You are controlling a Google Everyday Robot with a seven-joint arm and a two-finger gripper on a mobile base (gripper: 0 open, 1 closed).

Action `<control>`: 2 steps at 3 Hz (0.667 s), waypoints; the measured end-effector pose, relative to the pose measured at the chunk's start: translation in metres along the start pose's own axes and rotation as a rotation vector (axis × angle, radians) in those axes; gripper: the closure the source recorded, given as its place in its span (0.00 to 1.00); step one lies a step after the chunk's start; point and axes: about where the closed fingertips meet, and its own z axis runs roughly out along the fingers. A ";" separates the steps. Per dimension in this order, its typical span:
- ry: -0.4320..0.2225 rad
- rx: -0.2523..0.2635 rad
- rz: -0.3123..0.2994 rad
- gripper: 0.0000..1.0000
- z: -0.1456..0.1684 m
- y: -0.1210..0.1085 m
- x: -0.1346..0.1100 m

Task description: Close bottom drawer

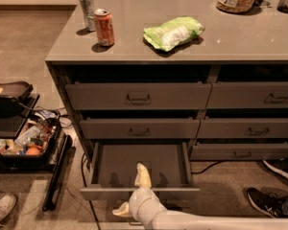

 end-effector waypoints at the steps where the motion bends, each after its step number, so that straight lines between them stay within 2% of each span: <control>1: 0.040 0.045 -0.011 0.00 0.005 -0.010 0.005; 2: 0.040 0.039 -0.008 0.00 0.012 -0.011 0.007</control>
Offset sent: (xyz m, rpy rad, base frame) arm 0.0235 -0.0024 -0.0091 -0.0303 -0.0038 -0.0400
